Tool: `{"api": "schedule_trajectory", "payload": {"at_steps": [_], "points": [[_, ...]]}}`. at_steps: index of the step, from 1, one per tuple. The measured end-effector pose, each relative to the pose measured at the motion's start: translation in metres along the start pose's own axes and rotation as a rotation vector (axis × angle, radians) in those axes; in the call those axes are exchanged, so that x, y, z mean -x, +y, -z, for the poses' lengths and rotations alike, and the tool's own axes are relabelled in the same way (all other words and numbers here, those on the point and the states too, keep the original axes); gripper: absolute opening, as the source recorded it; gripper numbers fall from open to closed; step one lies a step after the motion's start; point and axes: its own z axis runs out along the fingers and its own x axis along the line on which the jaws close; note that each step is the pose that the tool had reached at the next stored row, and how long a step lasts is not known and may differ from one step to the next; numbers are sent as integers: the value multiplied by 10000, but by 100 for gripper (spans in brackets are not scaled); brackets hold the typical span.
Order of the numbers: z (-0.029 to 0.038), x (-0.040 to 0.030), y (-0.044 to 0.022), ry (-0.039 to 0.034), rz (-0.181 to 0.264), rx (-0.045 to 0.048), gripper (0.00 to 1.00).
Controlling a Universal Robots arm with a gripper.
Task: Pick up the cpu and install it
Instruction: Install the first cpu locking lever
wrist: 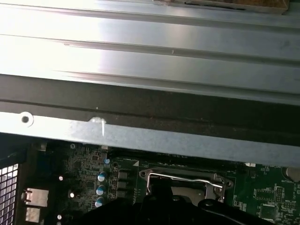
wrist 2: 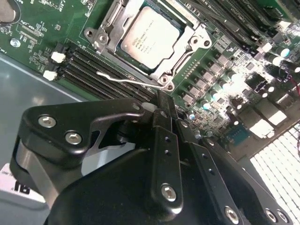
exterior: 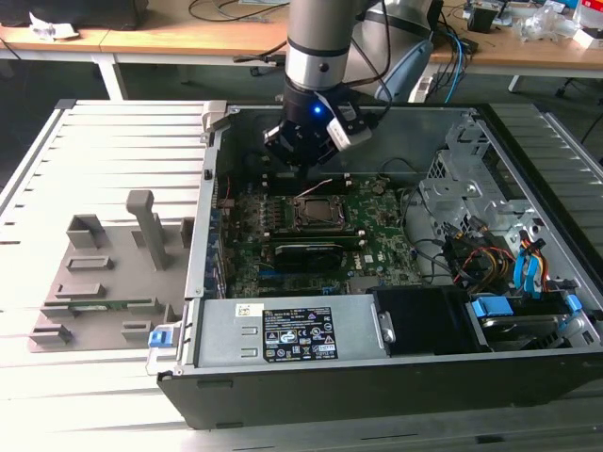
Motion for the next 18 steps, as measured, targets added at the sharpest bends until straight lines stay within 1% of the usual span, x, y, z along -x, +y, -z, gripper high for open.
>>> {"api": "schedule_trajectory", "payload": {"at_steps": [2, 5, 9, 12, 13, 15, 18], "points": [[-50, 5, -1, 7, 0, 1, 11], [-88, 7, -2, 13, -1, 0, 11], [-172, 12, -1, 18, 7, 2, 11], [-200, 38, 39, 20, 65, -1, 11], [-205, 49, 44, 22, 74, -2, 11], [-235, 112, 64, 31, 98, -1, 11], [-268, 176, 76, 45, 143, -2, 11]]}}
